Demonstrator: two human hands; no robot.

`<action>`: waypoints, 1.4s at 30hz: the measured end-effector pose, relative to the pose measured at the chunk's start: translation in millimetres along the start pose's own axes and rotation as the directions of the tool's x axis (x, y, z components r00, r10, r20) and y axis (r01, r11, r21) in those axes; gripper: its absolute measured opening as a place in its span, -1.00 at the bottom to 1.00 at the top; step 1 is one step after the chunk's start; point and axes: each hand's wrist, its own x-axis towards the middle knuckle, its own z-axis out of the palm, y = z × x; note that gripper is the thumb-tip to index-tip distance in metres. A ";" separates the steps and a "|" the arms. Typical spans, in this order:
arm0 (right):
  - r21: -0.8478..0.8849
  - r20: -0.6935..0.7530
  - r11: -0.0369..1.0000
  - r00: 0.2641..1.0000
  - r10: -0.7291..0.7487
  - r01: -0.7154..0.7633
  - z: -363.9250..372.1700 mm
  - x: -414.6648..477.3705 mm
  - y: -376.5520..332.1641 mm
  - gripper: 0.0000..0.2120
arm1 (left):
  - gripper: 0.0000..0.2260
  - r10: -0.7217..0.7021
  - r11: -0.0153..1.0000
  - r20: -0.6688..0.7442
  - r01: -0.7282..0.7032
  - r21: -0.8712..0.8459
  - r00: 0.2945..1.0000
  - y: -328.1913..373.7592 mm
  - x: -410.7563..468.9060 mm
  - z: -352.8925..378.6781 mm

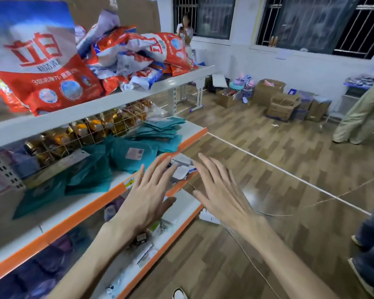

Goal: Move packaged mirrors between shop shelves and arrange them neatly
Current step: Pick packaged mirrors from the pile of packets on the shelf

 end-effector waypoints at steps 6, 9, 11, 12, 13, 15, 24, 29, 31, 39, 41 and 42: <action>0.009 0.024 0.998 0.998 -0.054 0.054 37.3 97.4 65.9 -0.34 | -0.37 -0.075 0.996 0.004 0.075 -0.053 0.997 -20.0 112.4 35.7; 0.054 0.018 0.997 0.998 -0.055 0.054 58.6 143.7 92.4 -0.35 | -0.35 -0.108 0.994 0.007 0.108 -0.032 0.994 -42.2 150.3 48.1; 0.079 0.026 0.994 0.997 -0.076 0.073 72.1 167.5 104.7 -0.35 | -0.35 -0.164 0.986 0.010 0.164 -0.007 0.986 -59.2 164.0 57.6; 0.084 0.024 0.993 0.996 -0.088 0.086 78.3 179.4 110.7 -0.35 | -0.31 -0.196 0.981 0.014 0.196 0.006 0.980 -66.7 169.8 61.6; 0.089 0.017 0.991 0.995 -0.099 0.097 84.6 191.5 116.7 -0.36 | -0.28 -0.224 0.975 0.020 0.223 0.020 0.974 -73.6 175.6 65.5; 0.102 -0.001 0.987 0.992 -0.127 0.126 99.6 214.5 127.7 -0.38 | -0.28 -0.268 0.963 0.026 0.267 0.038 0.963 -86.4 186.5 73.9; 0.190 0.041 0.915 0.928 -0.371 0.357 161.8 323.7 172.3 -0.35 | -0.30 -0.583 0.812 0.025 0.582 0.036 0.812 -114.3 239.5 99.8; 0.234 0.016 0.849 0.871 -0.491 0.474 176.4 383.8 193.9 -0.37 | -0.37 -0.725 0.675 -0.107 0.733 0.089 0.680 -116.0 275.0 102.6; 0.232 0.002 0.820 0.843 -0.538 0.523 179.8 400.7 196.7 -0.40 | -0.42 -0.781 0.602 -0.156 0.795 0.069 0.605 -115.0 285.9 102.4; 0.250 -0.074 0.713 0.748 -0.660 0.654 200.5 436.7 179.4 -0.29 | -0.43 -0.900 0.435 -0.059 0.880 -0.192 0.432 -159.4 348.7 114.0; 0.254 -0.082 0.703 0.739 -0.669 0.665 207.4 441.6 173.9 -0.27 | -0.51 -0.894 0.434 0.031 0.881 -0.187 0.447 -171.0 366.0 114.1; 0.253 -0.091 0.703 0.739 -0.667 0.665 210.1 443.2 173.7 -0.29 | -0.54 -0.883 0.458 0.039 0.876 -0.151 0.468 -174.7 370.6 116.4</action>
